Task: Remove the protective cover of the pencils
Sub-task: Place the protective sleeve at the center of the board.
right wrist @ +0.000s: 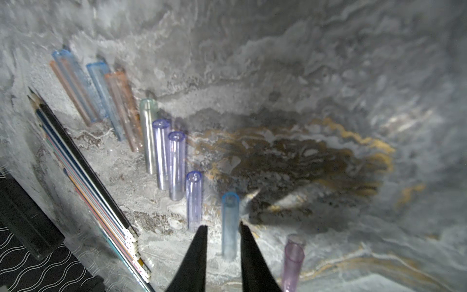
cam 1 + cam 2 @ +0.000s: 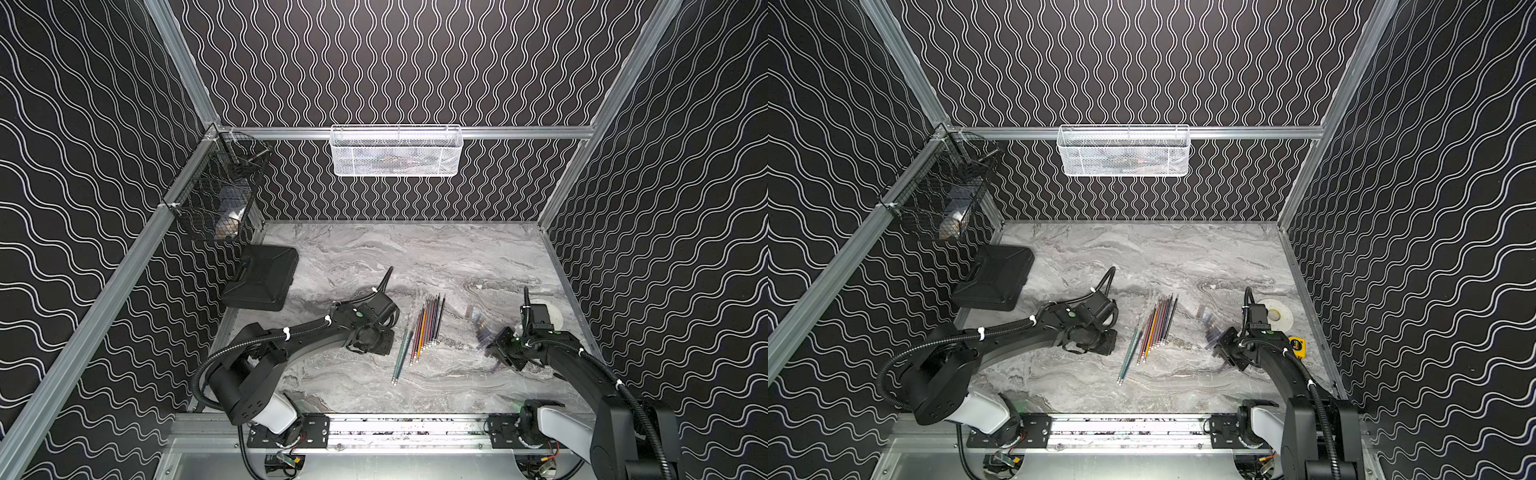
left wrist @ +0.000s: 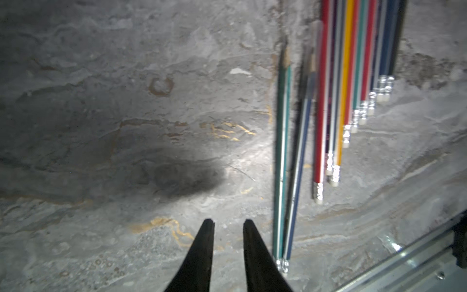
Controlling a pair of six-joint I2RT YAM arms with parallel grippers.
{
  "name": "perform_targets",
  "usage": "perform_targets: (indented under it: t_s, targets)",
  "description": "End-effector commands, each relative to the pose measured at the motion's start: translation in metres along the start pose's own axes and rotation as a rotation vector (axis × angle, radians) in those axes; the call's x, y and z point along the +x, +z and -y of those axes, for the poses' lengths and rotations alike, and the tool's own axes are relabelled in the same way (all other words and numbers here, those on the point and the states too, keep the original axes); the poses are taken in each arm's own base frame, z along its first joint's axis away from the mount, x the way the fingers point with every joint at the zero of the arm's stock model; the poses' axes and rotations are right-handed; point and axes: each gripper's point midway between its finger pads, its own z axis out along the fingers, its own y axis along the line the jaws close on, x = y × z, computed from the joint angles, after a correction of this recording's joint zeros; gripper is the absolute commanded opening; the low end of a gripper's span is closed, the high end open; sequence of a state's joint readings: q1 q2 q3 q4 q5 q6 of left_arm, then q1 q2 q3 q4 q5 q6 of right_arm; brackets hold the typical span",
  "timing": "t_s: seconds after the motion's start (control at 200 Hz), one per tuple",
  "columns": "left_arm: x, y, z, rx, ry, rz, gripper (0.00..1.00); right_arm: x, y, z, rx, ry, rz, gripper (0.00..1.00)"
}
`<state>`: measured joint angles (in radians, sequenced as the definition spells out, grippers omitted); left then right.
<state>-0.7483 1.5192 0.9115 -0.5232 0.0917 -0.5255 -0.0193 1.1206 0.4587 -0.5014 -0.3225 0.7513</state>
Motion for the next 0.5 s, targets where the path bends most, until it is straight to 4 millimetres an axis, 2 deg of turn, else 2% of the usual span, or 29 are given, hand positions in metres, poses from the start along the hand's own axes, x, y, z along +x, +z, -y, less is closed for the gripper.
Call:
perform_targets:
  t_s: [0.0,0.13,0.245,0.325,0.495]
  targets:
    - [0.001,-0.012,0.016,-0.008,0.039,0.018,0.26,0.000,0.001,-0.001,-0.006,0.009,0.004,0.26]
    - [0.003,-0.015,0.047,0.047,0.072,0.030,0.26,0.001,0.001,-0.001,-0.015,0.007,-0.003,0.27]
    - [0.008,-0.007,0.065,0.073,0.085,0.018,0.26,0.001,-0.002,-0.002,-0.019,-0.003,0.003,0.27]
    - [0.012,0.003,0.072,0.072,0.097,0.002,0.26,0.001,-0.004,-0.003,-0.022,-0.007,0.007,0.27]
    - [0.017,0.020,0.072,0.038,0.117,-0.015,0.24,0.001,-0.012,-0.006,-0.033,-0.026,0.024,0.27]
